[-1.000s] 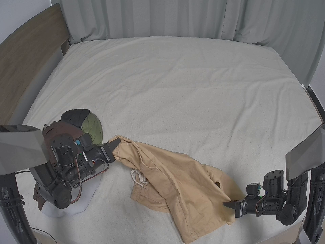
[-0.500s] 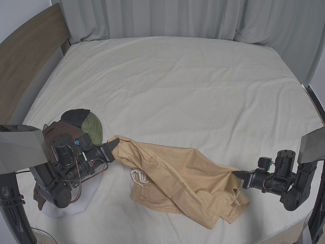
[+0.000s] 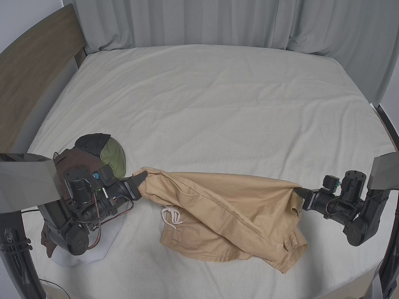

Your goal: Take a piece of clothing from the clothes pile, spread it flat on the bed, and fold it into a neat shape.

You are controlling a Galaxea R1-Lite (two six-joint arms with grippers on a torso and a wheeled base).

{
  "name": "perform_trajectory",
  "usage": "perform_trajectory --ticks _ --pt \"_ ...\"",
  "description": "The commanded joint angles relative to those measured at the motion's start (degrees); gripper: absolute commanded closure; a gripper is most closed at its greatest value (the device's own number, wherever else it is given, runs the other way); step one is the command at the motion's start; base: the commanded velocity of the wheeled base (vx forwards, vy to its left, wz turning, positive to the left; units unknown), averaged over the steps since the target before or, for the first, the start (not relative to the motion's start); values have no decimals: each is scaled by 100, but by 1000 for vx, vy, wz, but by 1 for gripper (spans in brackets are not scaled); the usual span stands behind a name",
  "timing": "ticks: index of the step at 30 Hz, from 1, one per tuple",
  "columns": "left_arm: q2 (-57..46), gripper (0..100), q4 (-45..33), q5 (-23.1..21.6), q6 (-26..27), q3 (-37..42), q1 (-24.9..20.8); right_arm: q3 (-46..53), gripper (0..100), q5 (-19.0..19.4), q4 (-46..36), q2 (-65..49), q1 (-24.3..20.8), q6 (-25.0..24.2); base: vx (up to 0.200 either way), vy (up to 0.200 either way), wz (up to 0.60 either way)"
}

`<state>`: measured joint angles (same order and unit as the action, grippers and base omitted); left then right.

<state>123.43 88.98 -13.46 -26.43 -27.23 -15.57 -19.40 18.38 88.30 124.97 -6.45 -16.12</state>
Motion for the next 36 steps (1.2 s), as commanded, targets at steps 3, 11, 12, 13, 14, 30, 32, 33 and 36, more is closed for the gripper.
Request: perform_trajectory --ticks 3,11,12,13,14,30,32,33,36 --pt "32 100 14 1 -3 -1 -8 -187 100 -37 12 230 82 -6 0 0 0" --pt "32 100 14 1 -3 -1 -17 -135 0 -19 3 204 82 21 0 0 0" --pt "32 100 14 1 -3 -1 -8 -161 0 -28 3 204 74 3 0 0 0" --pt "32 100 14 1 -3 -1 -8 -196 0 -45 12 204 74 -6 0 0 0" --pt "32 100 14 1 -3 -1 -8 -205 0 -45 12 186 74 -6 0 0 0" --pt "41 100 14 1 -3 -1 -17 1096 0 394 3 -1124 -489 381 0 0 0" --pt "41 100 14 1 -3 -1 -17 1333 0 429 3 -1211 -612 390 0 0 0" --pt "41 100 14 1 -3 -1 -8 1439 0 429 -5 -1229 -682 407 0 0 0" --pt "41 100 14 1 -3 -1 -17 1755 0 429 -5 -1203 -814 513 0 0 0"
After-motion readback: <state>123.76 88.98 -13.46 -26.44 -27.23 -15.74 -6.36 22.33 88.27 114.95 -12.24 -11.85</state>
